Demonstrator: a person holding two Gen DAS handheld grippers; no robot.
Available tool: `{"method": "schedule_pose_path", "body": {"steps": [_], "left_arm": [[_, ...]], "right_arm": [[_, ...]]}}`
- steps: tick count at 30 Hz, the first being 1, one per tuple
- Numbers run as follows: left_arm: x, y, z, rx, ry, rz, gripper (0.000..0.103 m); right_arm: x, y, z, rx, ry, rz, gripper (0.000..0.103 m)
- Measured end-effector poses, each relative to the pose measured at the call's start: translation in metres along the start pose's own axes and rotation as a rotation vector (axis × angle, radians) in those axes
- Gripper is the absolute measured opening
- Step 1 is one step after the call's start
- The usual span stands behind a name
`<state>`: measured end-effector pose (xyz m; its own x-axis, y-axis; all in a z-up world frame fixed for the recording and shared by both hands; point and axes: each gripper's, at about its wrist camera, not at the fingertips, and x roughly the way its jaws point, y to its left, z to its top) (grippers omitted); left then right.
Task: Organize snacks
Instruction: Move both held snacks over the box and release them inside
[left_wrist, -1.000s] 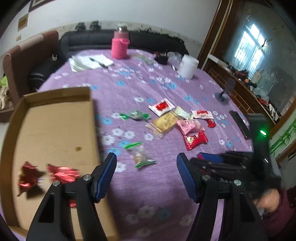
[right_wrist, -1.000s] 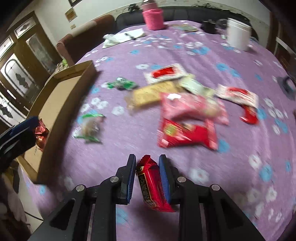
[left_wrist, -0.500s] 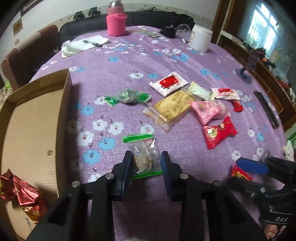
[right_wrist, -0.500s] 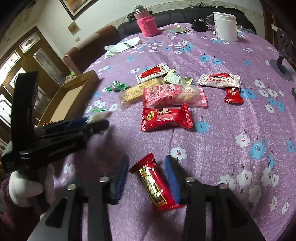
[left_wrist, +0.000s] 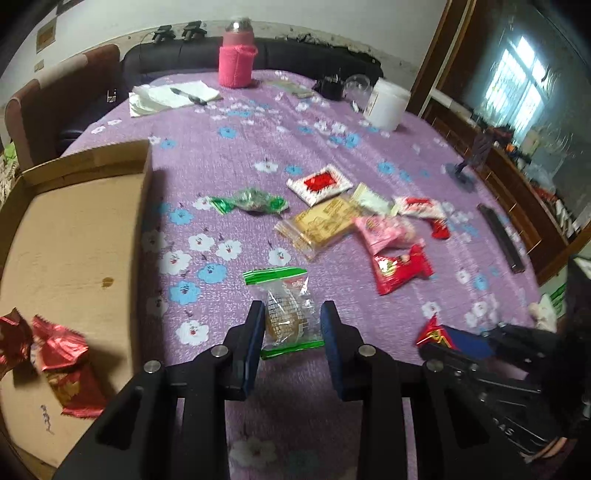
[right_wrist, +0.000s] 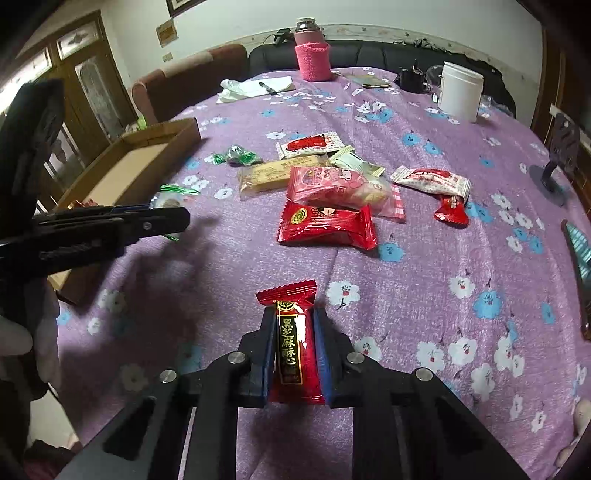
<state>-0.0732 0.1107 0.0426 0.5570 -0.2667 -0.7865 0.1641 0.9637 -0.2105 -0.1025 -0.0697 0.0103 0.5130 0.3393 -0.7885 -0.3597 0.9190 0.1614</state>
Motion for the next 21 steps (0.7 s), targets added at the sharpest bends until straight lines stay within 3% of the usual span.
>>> {"method": "schedule_pose_path", "body": {"steps": [6, 10, 21], "left_arm": [[-0.040, 0.025, 0.002, -0.072, -0.078, -0.041, 0.030], [-0.064, 0.052, 0.004, -0.121, -0.129, -0.029, 0.030], [-0.085, 0.151, 0.013, -0.256, -0.165, 0.104, 0.030]], "right_arm": [[-0.020, 0.006, 0.007, 0.014, -0.060, 0.021, 0.021], [-0.029, 0.021, 0.024, -0.002, -0.080, 0.052, 0.021], [-0.014, 0.102, 0.085, -0.039, -0.061, 0.261, 0.021]]}}
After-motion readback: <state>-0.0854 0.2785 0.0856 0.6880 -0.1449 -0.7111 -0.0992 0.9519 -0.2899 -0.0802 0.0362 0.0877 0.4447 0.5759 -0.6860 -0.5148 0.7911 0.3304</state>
